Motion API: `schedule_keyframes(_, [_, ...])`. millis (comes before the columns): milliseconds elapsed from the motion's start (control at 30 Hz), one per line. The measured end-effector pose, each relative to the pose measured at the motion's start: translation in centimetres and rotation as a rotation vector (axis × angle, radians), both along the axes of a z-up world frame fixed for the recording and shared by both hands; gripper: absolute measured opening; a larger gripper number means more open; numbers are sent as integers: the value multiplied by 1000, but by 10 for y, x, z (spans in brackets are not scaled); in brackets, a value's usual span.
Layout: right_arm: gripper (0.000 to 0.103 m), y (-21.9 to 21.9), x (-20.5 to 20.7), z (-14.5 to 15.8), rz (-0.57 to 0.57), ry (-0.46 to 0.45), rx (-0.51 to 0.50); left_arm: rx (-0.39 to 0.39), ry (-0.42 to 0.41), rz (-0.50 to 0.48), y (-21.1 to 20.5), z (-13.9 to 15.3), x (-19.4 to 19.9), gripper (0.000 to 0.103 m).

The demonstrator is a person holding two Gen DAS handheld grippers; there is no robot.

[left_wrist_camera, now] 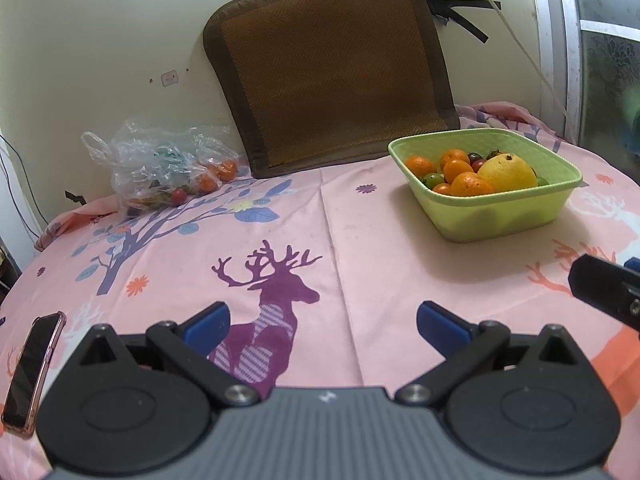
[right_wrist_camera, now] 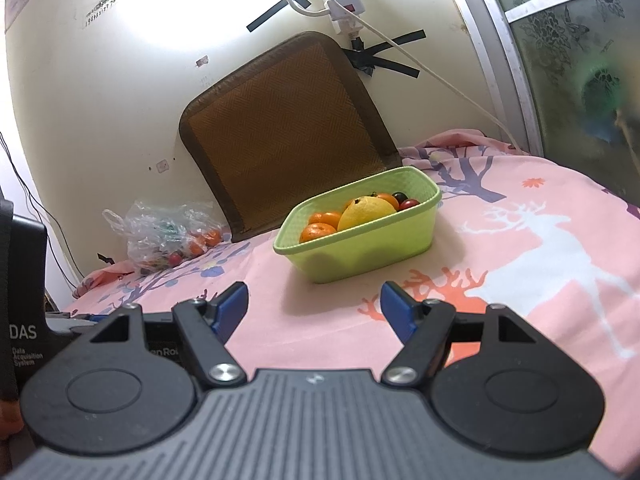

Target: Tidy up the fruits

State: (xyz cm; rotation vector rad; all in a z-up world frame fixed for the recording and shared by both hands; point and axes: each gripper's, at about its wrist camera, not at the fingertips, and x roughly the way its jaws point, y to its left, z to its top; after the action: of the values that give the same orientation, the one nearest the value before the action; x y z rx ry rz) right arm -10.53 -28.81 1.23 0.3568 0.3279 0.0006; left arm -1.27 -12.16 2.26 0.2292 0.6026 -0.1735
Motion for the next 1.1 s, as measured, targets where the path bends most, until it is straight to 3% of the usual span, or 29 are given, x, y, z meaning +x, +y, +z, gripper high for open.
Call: schedule_keyframes(1100, [75,0,3,-3,0,6,1,10,28,-7,-3,-6,5,103])
